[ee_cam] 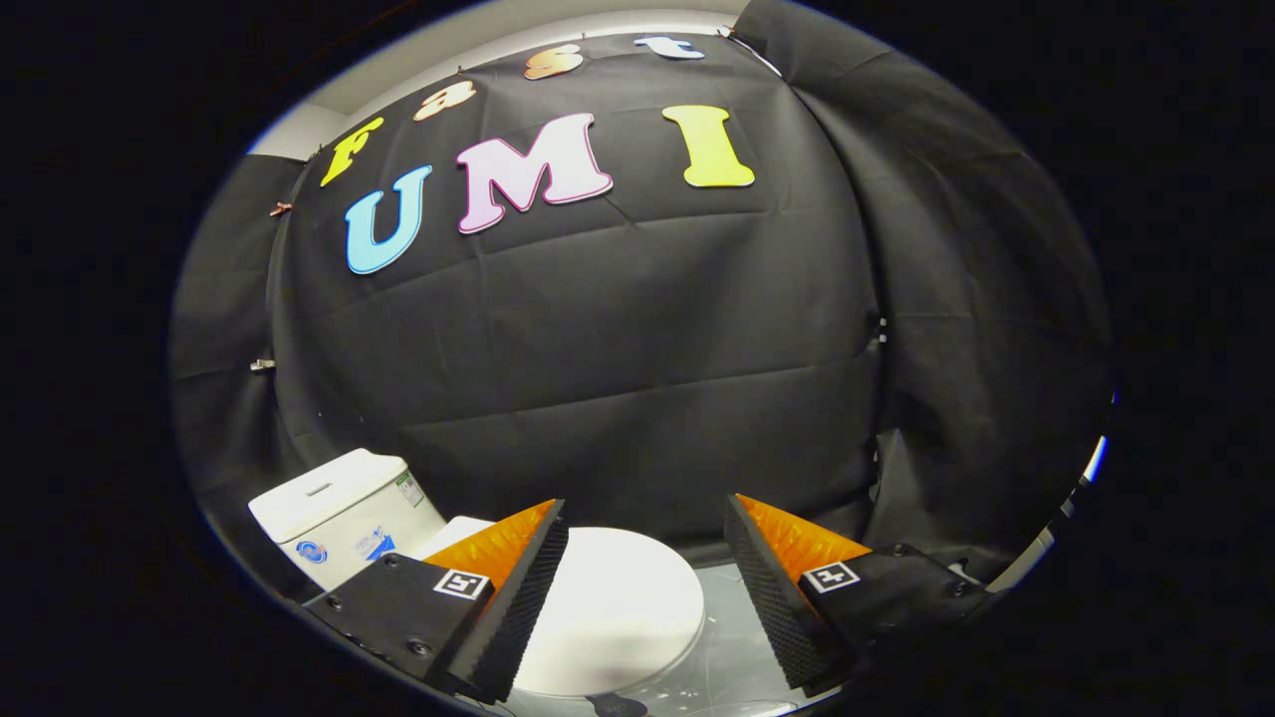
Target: Open the toilet lid.
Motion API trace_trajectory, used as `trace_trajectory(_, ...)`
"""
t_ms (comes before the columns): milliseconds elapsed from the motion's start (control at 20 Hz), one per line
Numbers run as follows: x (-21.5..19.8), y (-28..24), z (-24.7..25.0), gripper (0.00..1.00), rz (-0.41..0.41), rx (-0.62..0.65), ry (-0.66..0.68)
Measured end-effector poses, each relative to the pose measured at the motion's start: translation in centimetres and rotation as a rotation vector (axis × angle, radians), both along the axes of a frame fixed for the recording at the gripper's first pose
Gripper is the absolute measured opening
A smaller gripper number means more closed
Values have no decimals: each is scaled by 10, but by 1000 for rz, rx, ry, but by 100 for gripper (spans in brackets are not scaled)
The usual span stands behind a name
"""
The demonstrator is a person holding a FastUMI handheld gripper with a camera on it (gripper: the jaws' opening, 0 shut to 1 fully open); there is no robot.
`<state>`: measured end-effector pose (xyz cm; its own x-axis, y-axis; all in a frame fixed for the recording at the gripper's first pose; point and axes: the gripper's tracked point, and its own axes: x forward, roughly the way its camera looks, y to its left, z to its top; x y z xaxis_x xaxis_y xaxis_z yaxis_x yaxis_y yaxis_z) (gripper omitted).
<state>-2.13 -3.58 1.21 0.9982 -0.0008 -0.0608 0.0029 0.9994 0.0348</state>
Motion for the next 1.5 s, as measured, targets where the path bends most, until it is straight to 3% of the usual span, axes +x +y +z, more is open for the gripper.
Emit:
trace_trajectory(500, -30, -28, -123, 98, -41, 182, 273)
trace_trajectory(850, -41, -35, -174, 99, -66, 253, 354)
trace_trajectory(1200, -53, -20, -211, 96, -57, 499, 476)
trace_trajectory(1250, -53, -17, -216, 88, -57, 537, 489)
trace_trajectory(1300, -53, -17, -222, 87, -63, 567, 505)
trace_trajectory(1500, -64, -1, -233, 87, -35, 714, 572)
